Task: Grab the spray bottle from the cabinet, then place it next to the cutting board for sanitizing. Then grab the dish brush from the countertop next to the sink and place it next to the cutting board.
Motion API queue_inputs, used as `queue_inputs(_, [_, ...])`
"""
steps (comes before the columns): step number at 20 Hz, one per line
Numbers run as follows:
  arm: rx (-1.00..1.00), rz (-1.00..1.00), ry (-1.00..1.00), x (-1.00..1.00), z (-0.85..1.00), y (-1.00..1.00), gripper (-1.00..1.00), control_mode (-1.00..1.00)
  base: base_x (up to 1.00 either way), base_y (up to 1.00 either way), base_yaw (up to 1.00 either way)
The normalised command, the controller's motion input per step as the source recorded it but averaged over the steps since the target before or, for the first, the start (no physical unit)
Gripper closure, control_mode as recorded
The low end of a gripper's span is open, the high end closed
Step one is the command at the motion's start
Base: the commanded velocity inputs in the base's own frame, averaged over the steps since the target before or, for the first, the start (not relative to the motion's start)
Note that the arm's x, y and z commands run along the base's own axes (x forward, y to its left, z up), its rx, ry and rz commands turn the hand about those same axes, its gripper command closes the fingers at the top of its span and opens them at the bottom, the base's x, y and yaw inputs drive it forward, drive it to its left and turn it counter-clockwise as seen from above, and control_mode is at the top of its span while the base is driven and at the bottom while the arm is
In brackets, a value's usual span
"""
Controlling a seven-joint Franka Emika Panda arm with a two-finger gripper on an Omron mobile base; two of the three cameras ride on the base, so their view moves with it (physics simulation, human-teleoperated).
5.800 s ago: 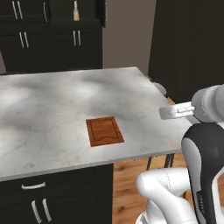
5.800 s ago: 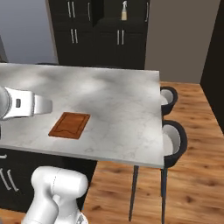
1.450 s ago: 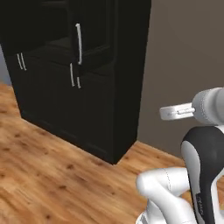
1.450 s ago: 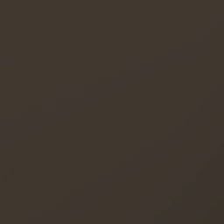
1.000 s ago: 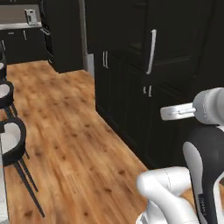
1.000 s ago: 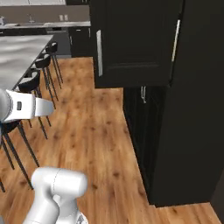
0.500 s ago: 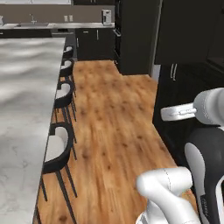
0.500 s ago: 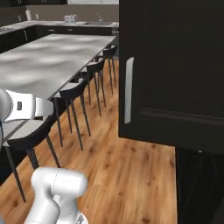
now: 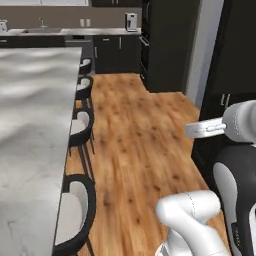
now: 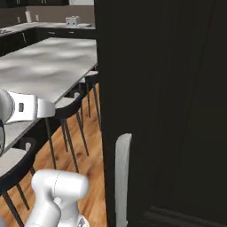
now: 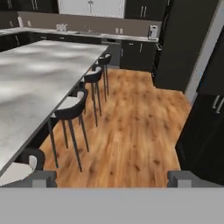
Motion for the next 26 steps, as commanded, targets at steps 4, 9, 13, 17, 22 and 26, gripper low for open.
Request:
queue_inputs(4, [0.00,0.00,0.00,0.00,0.00,0.00,-1.00,1.00,0.76,0.33,-0.47])
queue_inputs(9, [0.00,0.00,0.00,0.00,0.00,0.00,-1.00,1.00,0.84,0.05,-0.52])
queue_inputs(13, [0.00,0.00,0.00,0.00,0.00,0.00,-1.00,1.00,0.79,0.00,-0.48])
queue_inputs(17, [0.00,0.00,0.00,0.00,0.00,0.00,-1.00,1.00,0.26,-0.59,-0.43])
queue_inputs(22, [0.00,0.00,0.00,0.00,0.00,0.00,-1.00,1.00,0.00,-0.65,-0.43])
queue_inputs(26, [0.00,0.00,0.00,0.00,0.00,0.00,-1.00,1.00,0.01,-0.82,-0.46])
